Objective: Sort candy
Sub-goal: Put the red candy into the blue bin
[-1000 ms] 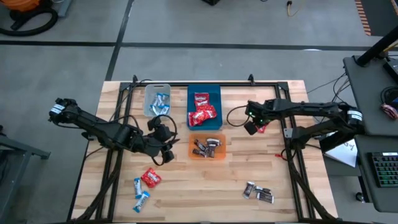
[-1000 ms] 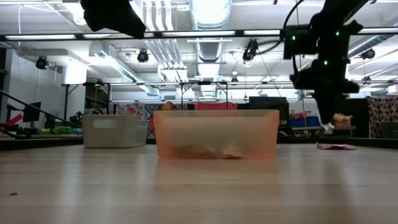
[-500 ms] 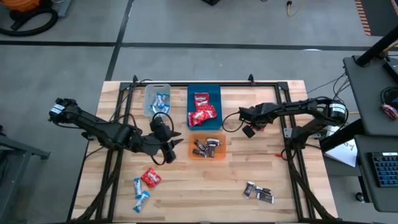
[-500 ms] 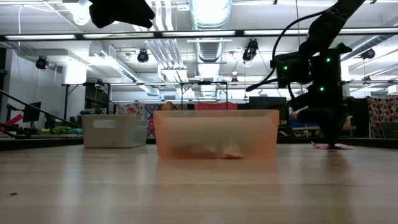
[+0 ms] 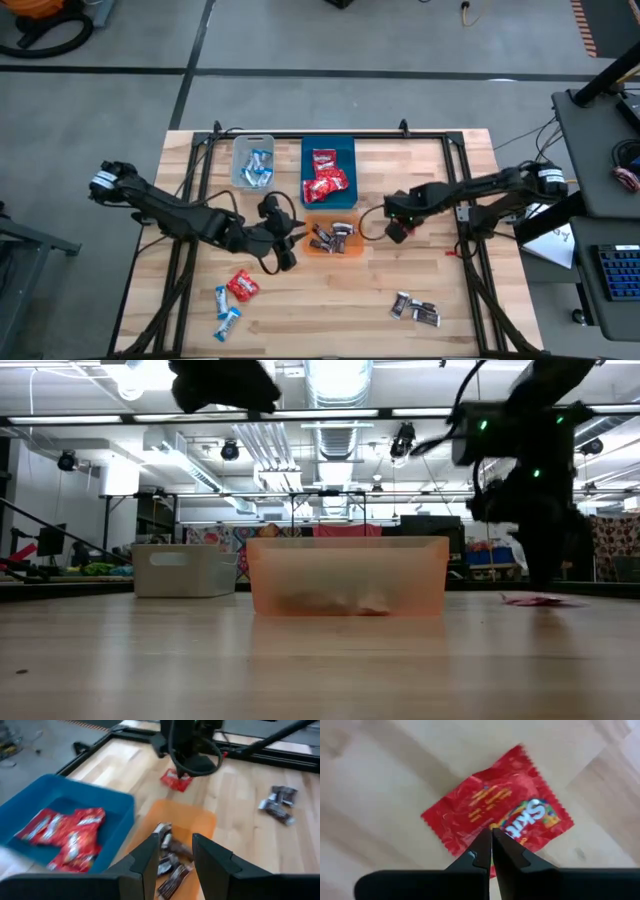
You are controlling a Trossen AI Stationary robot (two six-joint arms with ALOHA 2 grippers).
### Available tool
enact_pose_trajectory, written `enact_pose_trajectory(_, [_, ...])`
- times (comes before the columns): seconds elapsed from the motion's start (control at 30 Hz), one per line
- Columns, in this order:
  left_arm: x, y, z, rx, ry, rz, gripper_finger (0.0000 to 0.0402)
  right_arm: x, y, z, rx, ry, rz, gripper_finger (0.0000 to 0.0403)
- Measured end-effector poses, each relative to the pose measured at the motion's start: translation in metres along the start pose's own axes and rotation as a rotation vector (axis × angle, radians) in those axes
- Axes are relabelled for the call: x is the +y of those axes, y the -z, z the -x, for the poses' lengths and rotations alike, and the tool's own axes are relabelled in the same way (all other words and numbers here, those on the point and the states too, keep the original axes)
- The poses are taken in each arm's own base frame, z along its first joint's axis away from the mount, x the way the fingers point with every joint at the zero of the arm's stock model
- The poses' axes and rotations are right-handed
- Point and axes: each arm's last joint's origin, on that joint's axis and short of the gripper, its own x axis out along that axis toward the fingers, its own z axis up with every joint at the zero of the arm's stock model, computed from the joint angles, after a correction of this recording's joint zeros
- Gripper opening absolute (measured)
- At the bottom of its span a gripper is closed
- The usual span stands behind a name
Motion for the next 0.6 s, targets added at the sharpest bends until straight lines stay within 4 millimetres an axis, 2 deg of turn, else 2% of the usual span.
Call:
enact_pose_trajectory(0.17, [-0.02, -0.009, -0.019, -0.056, 0.059, -0.094, 0.0091, 0.01, 0.016, 0.018, -0.071, -0.064, 0.006, 0.0009])
enact_pose_trajectory(0.37, [-0.048, -0.023, -0.046, -0.057, 0.054, -0.215, 0.0076, 0.007, 0.023, 0.038, -0.156, -0.118, 0.003, 0.0009])
enact_pose_trajectory(0.47, [-0.062, -0.027, -0.061, -0.054, 0.051, -0.255, 0.0075, 0.005, 0.024, 0.039, -0.178, -0.092, -0.01, 0.0009])
enact_pose_trajectory(0.6, [-0.076, -0.025, -0.081, -0.037, 0.046, -0.282, 0.0074, 0.001, 0.026, 0.026, -0.189, -0.005, -0.012, 0.0009])
